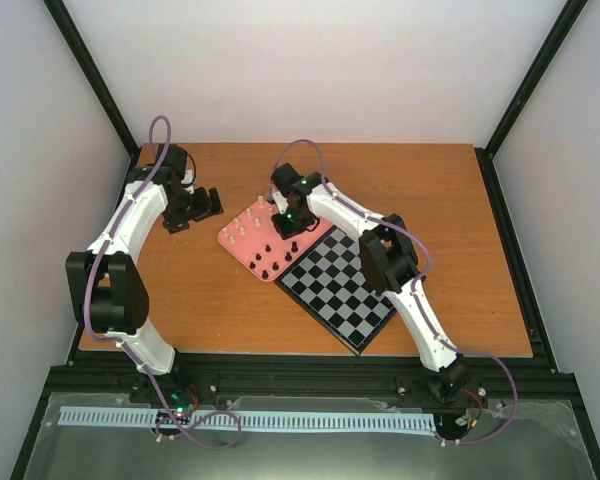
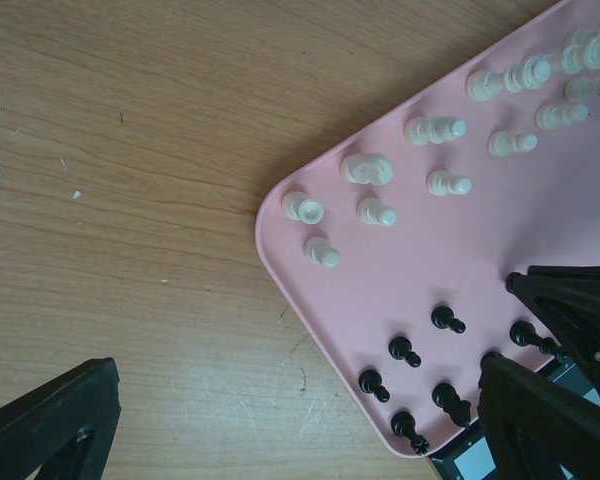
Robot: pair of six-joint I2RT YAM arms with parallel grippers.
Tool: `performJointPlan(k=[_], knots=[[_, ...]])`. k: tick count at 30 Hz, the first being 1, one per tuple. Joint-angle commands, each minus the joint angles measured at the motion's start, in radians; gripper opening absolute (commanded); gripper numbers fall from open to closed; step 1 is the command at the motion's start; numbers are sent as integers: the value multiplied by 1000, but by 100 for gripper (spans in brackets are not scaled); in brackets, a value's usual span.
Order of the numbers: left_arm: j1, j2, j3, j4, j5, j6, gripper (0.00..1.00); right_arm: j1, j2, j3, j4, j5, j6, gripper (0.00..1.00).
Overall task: Set up the chess pieces on the board
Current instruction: Pick up the chess piece from the storage box, then place the chess piece on the chessboard.
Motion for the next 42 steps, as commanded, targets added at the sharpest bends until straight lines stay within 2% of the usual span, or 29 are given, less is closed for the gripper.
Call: performJointPlan(k=[1,4,11,16,21,32,42], knots=[[-1,4,10,16,12,-11,100,-1,-140,16,-28,70,11,4],[-3,3,4,20,18,-13,100,-22,-242,-75,-24,71,25,4],[-3,-1,-1,29,32,-17,100,-102,-541,-504,8,75,37,4],[-2,-9,-3,32,31,-17,100,-110,-730,-810,2,92,45,4],[-3,-11,-12,35,37,-19,100,-111,-896,-1028,33,118,104,3],[-3,-10,-18,40,43,-22,100,-112,-1001,-1222,69,106,150,3],[-4,-10,-21,42,46,-22,100,-111,-1014,-1288,88,118,158,4]])
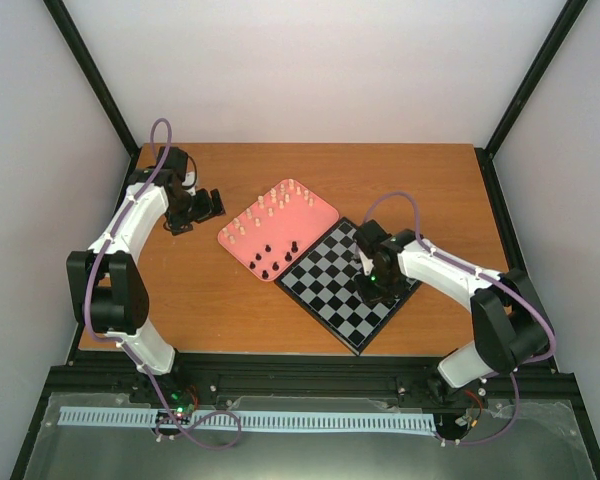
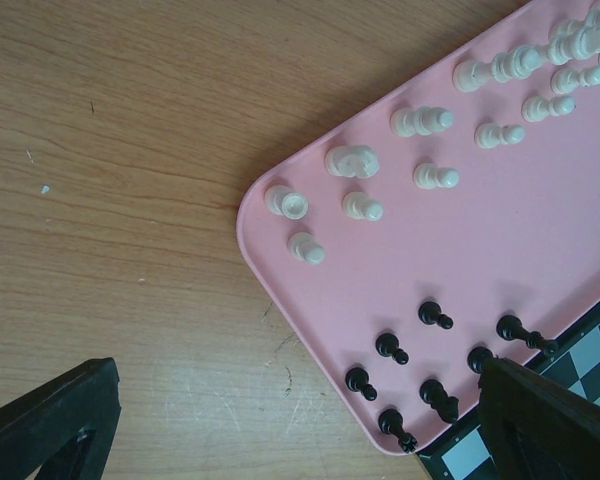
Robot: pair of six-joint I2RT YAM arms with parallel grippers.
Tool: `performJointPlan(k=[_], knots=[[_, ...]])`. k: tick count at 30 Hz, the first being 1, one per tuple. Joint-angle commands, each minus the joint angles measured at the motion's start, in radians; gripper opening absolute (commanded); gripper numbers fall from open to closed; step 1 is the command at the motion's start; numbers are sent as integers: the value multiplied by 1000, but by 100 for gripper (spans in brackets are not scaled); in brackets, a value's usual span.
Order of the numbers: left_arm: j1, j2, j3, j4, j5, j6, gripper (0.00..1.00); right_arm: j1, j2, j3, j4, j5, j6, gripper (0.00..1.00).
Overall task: Set up the chess pieces on the board
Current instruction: Place the chess piece on the chessboard.
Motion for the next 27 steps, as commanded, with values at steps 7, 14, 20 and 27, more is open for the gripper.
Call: performJointPlan(k=[7,14,20,27], knots=[[-3,-8,10,12,11,-14,100,3,-11,-22,30,47,29,7],[-3,-5,11,13,13,-13,100,2,16,-7,41,56,34,9],[-3,-1,9,15,15,-13,100,2,38,-4,52,50,32,10],[-3,1,6,16,16,-12,100,1,41,-18,49,60,34,13]])
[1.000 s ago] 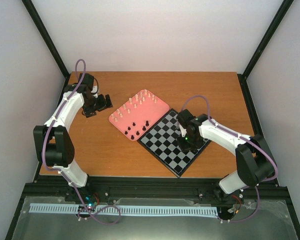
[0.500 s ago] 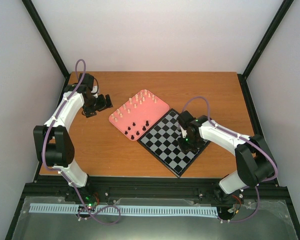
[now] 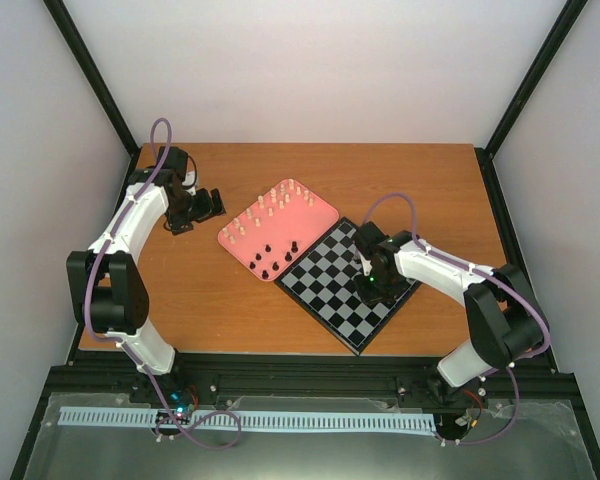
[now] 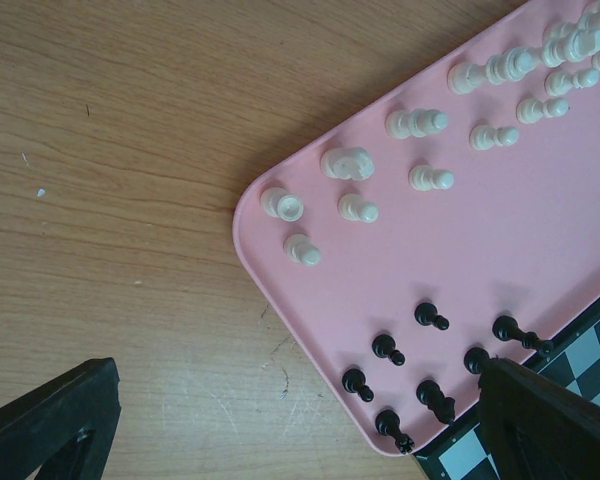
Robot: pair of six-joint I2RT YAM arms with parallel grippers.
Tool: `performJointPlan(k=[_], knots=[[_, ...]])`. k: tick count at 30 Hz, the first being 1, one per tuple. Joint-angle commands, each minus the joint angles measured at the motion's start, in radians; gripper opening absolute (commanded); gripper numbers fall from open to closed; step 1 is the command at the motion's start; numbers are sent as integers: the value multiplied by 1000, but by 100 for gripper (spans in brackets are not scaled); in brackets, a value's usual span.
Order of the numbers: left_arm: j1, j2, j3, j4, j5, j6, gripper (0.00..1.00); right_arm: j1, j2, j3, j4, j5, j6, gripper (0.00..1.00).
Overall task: Set up the chess pieces on the board
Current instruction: Place the chess piece on the chessboard, then pick up the chess piece from the storage box.
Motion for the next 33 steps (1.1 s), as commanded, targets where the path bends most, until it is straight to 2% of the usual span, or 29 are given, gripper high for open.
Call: performJointPlan(k=[1,12,21,24,28,33], knots=[[-3,0,5,13,10,-13,100,1,7,0,10,25,14,13],[-4,-1,6,12,11,-11,100,1,-17,28,1,-7,4,23],[-3,-2,5,14,14,-13,100,3,-46,232,-67,-54,-39,39],[-3,-4,5,13,14,-13,100,3,12,316,-54,-101,-50,39],[-3,-2,9,12,14,-13,100,13,166,483,-27,-153,-83,39],[-5,3,19,8,17,-13,100,65,443,816,-31,-178,-135,39]])
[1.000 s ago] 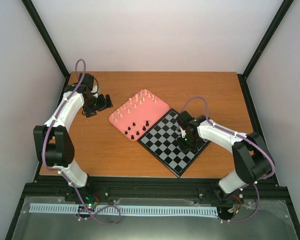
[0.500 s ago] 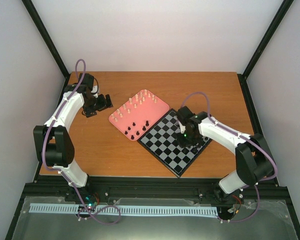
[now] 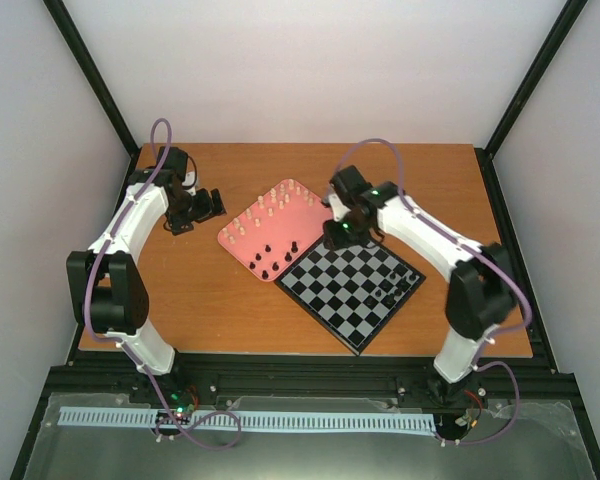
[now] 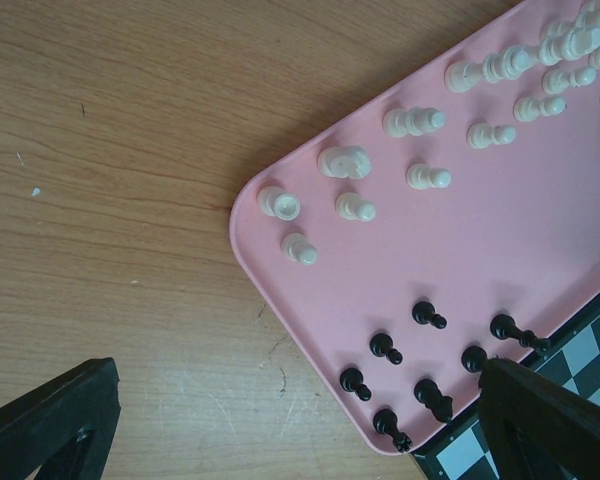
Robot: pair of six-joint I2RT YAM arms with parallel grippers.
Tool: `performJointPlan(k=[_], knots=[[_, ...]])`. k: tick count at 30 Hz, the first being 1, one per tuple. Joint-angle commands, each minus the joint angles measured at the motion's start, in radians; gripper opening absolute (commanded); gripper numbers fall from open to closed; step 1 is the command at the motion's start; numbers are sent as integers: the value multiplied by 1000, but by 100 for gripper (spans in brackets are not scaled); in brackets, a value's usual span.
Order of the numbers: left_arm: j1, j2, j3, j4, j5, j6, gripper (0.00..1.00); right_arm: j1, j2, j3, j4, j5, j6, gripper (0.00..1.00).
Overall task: Set up the chess pieces on the board
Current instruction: Pick up the chess piece from the storage box.
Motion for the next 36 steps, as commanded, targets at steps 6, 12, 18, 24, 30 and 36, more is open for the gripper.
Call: performJointPlan(k=[6,12,18,24,30,36], knots=[[-4,1,15,-2,-9,-20,100,97,430,532,-28,-87,-94,39],[-4,-3,16,-16,-63,-30,100,126,563,671,-47,-130,-119,39],[-3,-1,14,-14,-53,-27,100,151,641,717,-74,-137,-132,39],[-3,0,13,-14,-49,-23,100,157,676,721,-82,-135,-137,38],[-3,3,13,-13,-43,-20,100,161,698,720,-80,-126,-131,36],[-4,4,11,-9,-38,-20,100,161,714,731,-80,-122,-125,35]])
